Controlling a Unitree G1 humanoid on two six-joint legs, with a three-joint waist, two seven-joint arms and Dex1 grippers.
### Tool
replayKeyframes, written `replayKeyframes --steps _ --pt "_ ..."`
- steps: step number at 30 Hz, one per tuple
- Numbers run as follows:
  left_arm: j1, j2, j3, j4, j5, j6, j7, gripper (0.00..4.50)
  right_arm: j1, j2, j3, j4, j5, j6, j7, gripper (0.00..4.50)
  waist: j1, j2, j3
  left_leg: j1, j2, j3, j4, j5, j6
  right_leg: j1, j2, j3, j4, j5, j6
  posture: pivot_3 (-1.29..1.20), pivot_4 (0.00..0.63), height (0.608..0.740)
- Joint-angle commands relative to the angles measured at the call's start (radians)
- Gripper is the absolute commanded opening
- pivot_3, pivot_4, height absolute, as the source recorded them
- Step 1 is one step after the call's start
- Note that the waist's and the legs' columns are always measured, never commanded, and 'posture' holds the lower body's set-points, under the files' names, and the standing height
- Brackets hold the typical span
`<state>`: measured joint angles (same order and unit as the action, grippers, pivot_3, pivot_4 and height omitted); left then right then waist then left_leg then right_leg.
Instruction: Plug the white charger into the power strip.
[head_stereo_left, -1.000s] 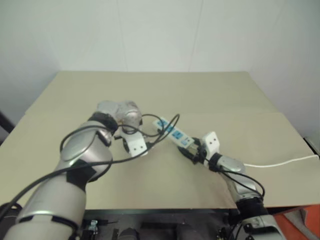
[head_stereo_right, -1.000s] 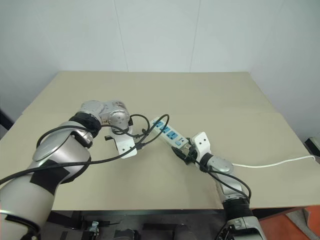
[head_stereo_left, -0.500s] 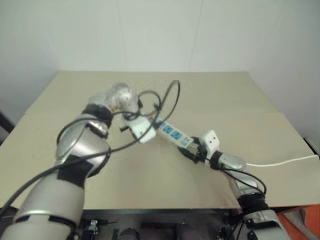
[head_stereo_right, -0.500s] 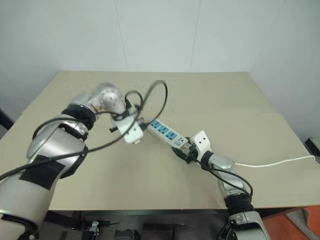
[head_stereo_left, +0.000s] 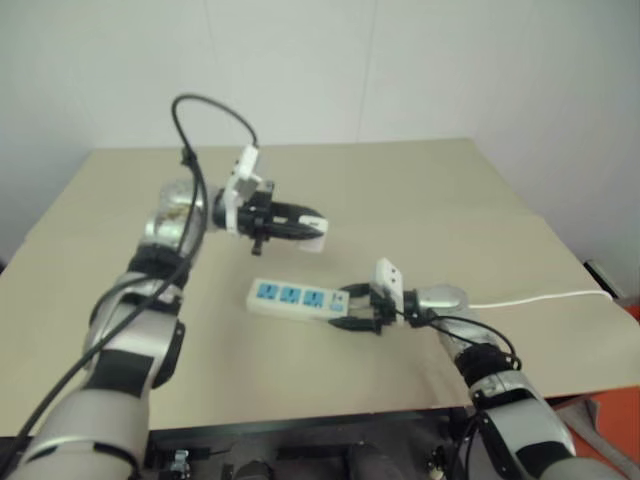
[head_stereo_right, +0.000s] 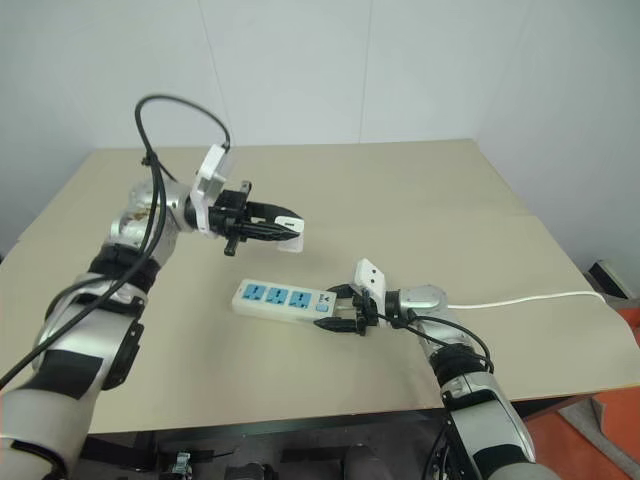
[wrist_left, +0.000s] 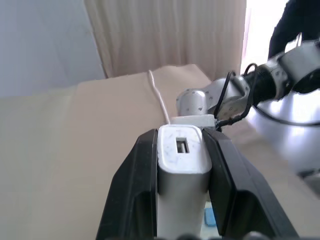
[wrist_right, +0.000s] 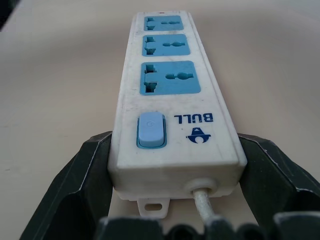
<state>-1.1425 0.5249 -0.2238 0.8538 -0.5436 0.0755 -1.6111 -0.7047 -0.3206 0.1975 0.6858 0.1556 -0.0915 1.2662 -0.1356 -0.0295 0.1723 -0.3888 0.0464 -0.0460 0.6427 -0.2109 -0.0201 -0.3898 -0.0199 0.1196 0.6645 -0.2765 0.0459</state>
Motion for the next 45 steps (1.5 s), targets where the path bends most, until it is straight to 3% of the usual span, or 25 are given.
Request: replayKeyframes --steps 1,5,11,29,45 --pt "0.059 0.007 0.104 -0.119 -0.061 0.134 0.010 1.01 -0.016 0.045 0.059 0.040 -0.052 -0.051 0.021 3.42 -0.002 0.000 0.000 0.000 0.000 0.000 0.000 0.000 0.000 0.000 0.000 0.000 0.000 0.000 0.000 0.00 0.150 0.740" --pt "0.134 -0.003 0.120 -0.176 -0.015 0.149 -0.002 1.01 -0.020 0.078 0.066 0.078 -0.086 -0.076 -0.011 3.42 0.000 0.000 0.000 0.001 0.000 -0.001 0.000 0.000 0.000 0.000 0.000 -0.001 0.000 0.003 -0.004 0.00 0.150 0.740" --pt "0.173 -0.031 0.097 -0.093 0.044 0.106 -0.003 1.01 -0.004 0.099 0.063 0.079 -0.107 -0.103 -0.044 3.42 -0.001 0.000 0.000 0.004 0.000 -0.002 0.000 0.000 -0.001 0.003 0.000 -0.001 0.001 0.002 -0.003 0.00 0.150 0.740" --pt "0.236 0.063 -0.091 -0.054 -0.122 0.111 -0.003 1.01 0.009 0.088 0.069 0.086 -0.127 -0.082 -0.064 3.42 -0.013 0.001 -0.001 0.004 0.000 -0.003 -0.001 0.000 -0.001 0.003 0.001 0.000 0.001 0.001 -0.001 0.00 0.150 0.740" --pt "0.195 0.022 -0.123 0.100 -0.090 0.014 -0.003 1.01 0.028 0.073 0.079 0.060 -0.133 -0.071 -0.056 3.42 -0.007 0.001 -0.001 0.004 -0.001 -0.003 -0.001 0.000 -0.001 0.003 0.001 0.000 0.000 0.000 0.000 0.00 0.150 0.740"
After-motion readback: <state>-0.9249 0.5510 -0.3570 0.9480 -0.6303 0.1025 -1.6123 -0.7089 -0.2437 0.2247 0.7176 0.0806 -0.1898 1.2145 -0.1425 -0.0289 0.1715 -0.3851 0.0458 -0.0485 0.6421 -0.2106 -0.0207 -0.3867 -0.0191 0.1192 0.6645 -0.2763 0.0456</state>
